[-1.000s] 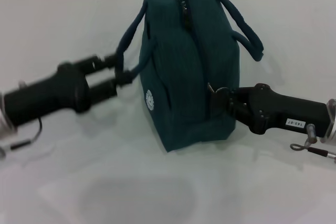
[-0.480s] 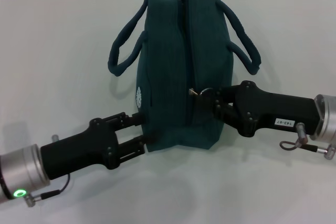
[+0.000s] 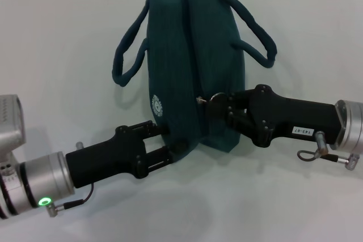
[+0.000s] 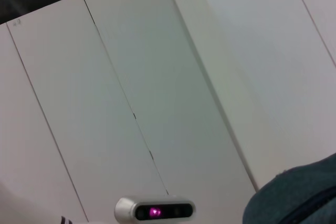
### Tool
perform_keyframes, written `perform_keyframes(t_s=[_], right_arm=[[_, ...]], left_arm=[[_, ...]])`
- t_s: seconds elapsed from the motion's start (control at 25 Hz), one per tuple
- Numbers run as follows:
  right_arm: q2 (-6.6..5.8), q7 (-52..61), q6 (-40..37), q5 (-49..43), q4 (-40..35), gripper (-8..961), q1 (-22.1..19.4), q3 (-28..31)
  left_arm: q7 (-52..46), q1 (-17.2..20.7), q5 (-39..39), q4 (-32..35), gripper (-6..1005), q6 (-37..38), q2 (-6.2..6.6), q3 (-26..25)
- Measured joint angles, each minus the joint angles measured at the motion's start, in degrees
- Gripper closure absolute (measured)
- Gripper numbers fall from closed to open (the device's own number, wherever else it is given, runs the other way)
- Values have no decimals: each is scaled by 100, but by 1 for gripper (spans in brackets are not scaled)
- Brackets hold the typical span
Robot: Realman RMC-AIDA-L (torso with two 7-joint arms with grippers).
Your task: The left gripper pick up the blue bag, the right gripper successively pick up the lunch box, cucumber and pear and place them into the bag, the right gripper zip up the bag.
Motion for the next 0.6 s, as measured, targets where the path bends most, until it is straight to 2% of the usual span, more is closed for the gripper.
perform_keyframes(t_s=[0.4,0.6], right_arm=[[4,-9,66,20,3,917,2,0],[-47,-2,59,23,-2,918,25,68]], left_arm=[[353,-92,-269,-108,437,-266,-7,0],[505,-102,-436,-226,619,-543,-5,-1]])
